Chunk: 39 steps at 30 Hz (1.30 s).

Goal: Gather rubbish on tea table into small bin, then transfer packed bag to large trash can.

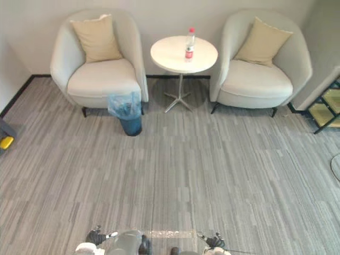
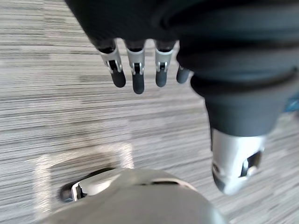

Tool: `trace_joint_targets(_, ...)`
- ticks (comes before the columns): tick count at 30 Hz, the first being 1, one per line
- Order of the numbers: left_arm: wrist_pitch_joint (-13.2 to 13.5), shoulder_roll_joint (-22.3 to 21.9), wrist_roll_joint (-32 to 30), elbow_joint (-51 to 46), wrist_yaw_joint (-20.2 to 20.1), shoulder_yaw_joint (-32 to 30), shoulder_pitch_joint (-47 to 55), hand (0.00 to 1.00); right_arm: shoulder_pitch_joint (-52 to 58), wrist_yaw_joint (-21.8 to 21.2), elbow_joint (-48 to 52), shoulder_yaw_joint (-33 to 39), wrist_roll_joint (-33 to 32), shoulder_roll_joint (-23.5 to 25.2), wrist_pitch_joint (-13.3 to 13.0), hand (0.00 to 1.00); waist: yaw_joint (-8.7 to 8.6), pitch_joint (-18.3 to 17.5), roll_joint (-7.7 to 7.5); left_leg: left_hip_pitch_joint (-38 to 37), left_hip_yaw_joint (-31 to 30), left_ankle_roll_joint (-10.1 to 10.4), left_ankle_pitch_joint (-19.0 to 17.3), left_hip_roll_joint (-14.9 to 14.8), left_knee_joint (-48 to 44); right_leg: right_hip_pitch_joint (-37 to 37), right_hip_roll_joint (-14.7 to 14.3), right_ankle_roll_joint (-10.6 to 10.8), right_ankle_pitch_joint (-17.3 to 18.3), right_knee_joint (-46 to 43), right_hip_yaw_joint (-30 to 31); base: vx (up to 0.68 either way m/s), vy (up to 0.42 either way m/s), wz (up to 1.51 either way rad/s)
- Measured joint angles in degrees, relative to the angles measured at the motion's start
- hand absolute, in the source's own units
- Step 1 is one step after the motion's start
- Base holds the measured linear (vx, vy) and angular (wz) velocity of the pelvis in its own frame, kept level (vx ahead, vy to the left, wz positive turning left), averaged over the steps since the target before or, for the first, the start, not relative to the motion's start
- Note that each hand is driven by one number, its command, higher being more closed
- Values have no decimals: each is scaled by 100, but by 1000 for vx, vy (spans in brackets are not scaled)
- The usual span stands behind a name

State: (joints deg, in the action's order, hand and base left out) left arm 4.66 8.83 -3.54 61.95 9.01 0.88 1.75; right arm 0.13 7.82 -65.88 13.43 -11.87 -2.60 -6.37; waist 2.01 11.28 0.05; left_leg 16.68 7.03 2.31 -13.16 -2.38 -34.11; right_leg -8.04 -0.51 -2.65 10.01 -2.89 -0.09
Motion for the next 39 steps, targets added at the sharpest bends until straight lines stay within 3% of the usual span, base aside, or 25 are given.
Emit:
trace_joint_targets(2, -1, -13, 95, -30, 75, 1, 25, 0, -3, 8, -2, 2, 0, -9, 2, 0, 13, 5, 16, 9, -100, 31, 177, 9, 868, 34, 68, 88, 88, -5, 98, 105, 131, -28)
trace_joint_targets(3, -5, -40, 120, -29, 89, -6, 28, 0, -18, 12, -6, -2, 2, -38, 3, 0, 44, 1, 105, -144, -163, 112, 668, -3, 1539, 18, 105, 213, 173, 11, 243, 288, 267, -54)
trace_joint_targets(4, -2, -4, 137, -27, 85, -4, 41, 0, -20, 14, -12, -11, 18, -30, 5, 0, 148, -8, -3, -251, -13, 11, 720, 134, 1731, -3, 234, 238, 195, 77, 442, 340, 252, -55)
trace_joint_targets(7, -5, 5, 143, 20, 88, -71, 39, 0, 5, 0, -20, 2, 66, 13, 29, 0, 156, -40, -93, -351, 234, -365, 423, 438, 1691, 238, 521, 531, 559, -737, 604, 378, 180, -29)
trace_joint_targets(10, -6, -59, 159, -46, 88, -223, 199, 0, 27, -52, 28, -25, 77, 22, 30, 0, 219, -97, -113, -935, 601, -469, 162, 494, 1840, 706, 572, 738, 699, -2361, 842, 342, 130, -54)
trace_joint_targets(11, -6, -46, 158, -88, 88, -224, 238, 0, 62, -61, 89, -65, 78, 32, 33, 0, 228, -154, -158, -1072, 695, -492, 143, 505, 1929, 944, 579, 987, 652, -2929, 854, 340, 90, -58)
trace_joint_targets(12, -17, -16, 152, -124, 85, -222, 252, 0, 148, -74, 268, -142, 78, 41, 26, 0, 212, -222, -206, -1298, 738, -521, 87, 543, 2036, 1413, 599, 1411, 428, -3932, 835, 348, 67, -35)
trace_joint_targets(13, -36, 1, 149, -134, 86, -222, 252, 0, 206, -83, 405, -154, 78, 52, 26, 0, 167, -228, -228, -1528, 733, -511, 6, 561, 2116, 1719, 649, 1560, 299, -4699, 723, 448, 53, -20)
trace_joint_targets(14, -46, -1, 148, -134, 86, -222, 243, 0, 234, -97, 450, -151, 79, 47, 22, 0, 147, -226, -224, -1709, 713, -498, -20, 567, 2161, 1899, 737, 1471, 313, -5103, 503, 403, 24, -7)
trace_joint_targets(16, -49, -64, 149, -165, 87, -224, 195, 0, 259, -99, 648, -121, 76, 27, 19, 0, 123, -220, -136, -2277, 665, -473, -30, 504, 2469, 2361, 1014, 1015, 542, -5573, -227, 368, -16, -1)
trace_joint_targets(17, -48, -121, 151, -164, 86, -223, 161, 0, 238, -109, 678, -131, 101, 12, 7, 0, 89, -173, -11, -2521, 648, -468, -28, 397, 2591, 2478, 1041, 833, 651, -5413, -529, 480, -92, 11)
trace_joint_targets(19, -36, -206, 150, -166, 83, -222, 90, 0, 222, -125, 722, -133, 137, -21, -8, 0, 60, -166, 57, -2771, 534, -468, -28, 195, 2560, 2727, 1015, 650, 743, -4690, -926, 405, -134, 26)
trace_joint_targets(21, -30, -365, 141, -150, 73, -174, 3, 0, 177, -157, 781, -146, 245, 7, -39, 0, -70, -191, 9, -2954, 265, -468, -28, 52, 2573, 2940, 901, 579, 342, -3227, -952, 430, -228, 56)
trace_joint_targets(22, -23, -409, 136, -144, 68, -86, 18, 0, 160, -162, 727, -198, 281, 41, -34, 0, -123, -233, -73, -3002, 120, -448, -39, 114, 2602, 2888, 838, 516, -267, -2386, -797, 492, -285, 61)
trace_joint_targets(23, 8, -340, 83, -134, 27, -52, 8, 0, 175, -188, 606, -259, 276, 92, -41, 0, -144, -332, -335, -3135, -139, -311, -94, 205, 2583, 2936, 819, 492, -1046, -1951, -582, 584, -352, 24)
trace_joint_targets(24, -12, -521, 87, 53, 39, -111, -71, 0, 37, -206, 513, -275, 302, -31, -16, 0, -97, -346, -25, -3246, -313, -196, -141, -60, 2474, 2903, 641, 303, -859, -2285, -688, 475, -285, 0)
trace_joint_targets(25, -11, -603, 87, 131, 27, -161, -54, 0, 31, -207, 474, -288, 302, -86, -16, 0, -100, -423, 100, -3210, -380, -102, -86, -170, 2339, 2827, 538, 305, -741, -2223, -725, 456, -273, -24)
trace_joint_targets(27, -6, -802, 80, 164, 56, -294, -71, 0, 18, -204, 366, -253, 301, -194, 6, 0, -109, -477, 349, -2794, -582, 238, 145, -417, 1311, 2471, 274, 184, -591, -1858, -865, 453, -264, -2)
trace_joint_targets(29, -12, -807, 101, 125, 73, -448, -153, 0, 37, -160, 374, -275, 281, -189, 36, 0, -127, -371, 306, -1961, -739, 475, 802, -560, -465, 1980, 170, 106, -498, -1449, -906, 441, -263, 14)
trace_joint_targets(30, -4, -793, 108, 41, 64, -435, -190, 0, 32, -108, 372, -301, 278, -183, 40, 0, -96, -265, 284, -1513, -652, 483, 607, -673, -1467, 1556, 91, 18, -418, -1175, -919, 320, -161, 4)
trace_joint_targets(32, 9, -760, 137, -104, 71, -396, -214, 0, 68, -54, 292, -273, 270, -135, 38, 0, 11, -215, 197, -1032, -344, 386, 169, -749, -1914, 964, 68, 6, -410, -844, -958, 293, -134, -4)
trace_joint_targets(35, 121, -742, 154, -294, 69, -136, -242, 0, 2, -37, 189, -211, 229, -86, 39, 0, 95, -209, 149, -369, 174, 183, -78, -537, -606, 422, 70, 71, -409, -240, -961, 255, -46, -4)
trace_joint_targets(36, 125, -746, 156, -284, 71, -89, -275, 0, -22, -38, 186, -210, 225, -73, 40, 0, 138, -212, 154, -308, 191, 147, 31, -320, 524, 331, 73, 123, -387, -100, -915, 347, 74, -10)
trace_joint_targets(38, 123, -749, 151, -278, 66, -36, -279, 0, -39, -40, 185, -204, 230, -56, 39, 0, 163, -211, 169, -327, 178, 134, 613, -51, 2142, 138, 67, 210, -324, 84, -878, 387, 113, -14)
trace_joint_targets(39, 129, -733, 150, -279, 67, 30, -292, 0, -42, -38, 163, -192, 231, -27, 39, 0, 251, -210, 146, -465, 195, 144, 1289, -2, 2515, 25, 61, 296, -268, 158, -740, 344, 109, -26)
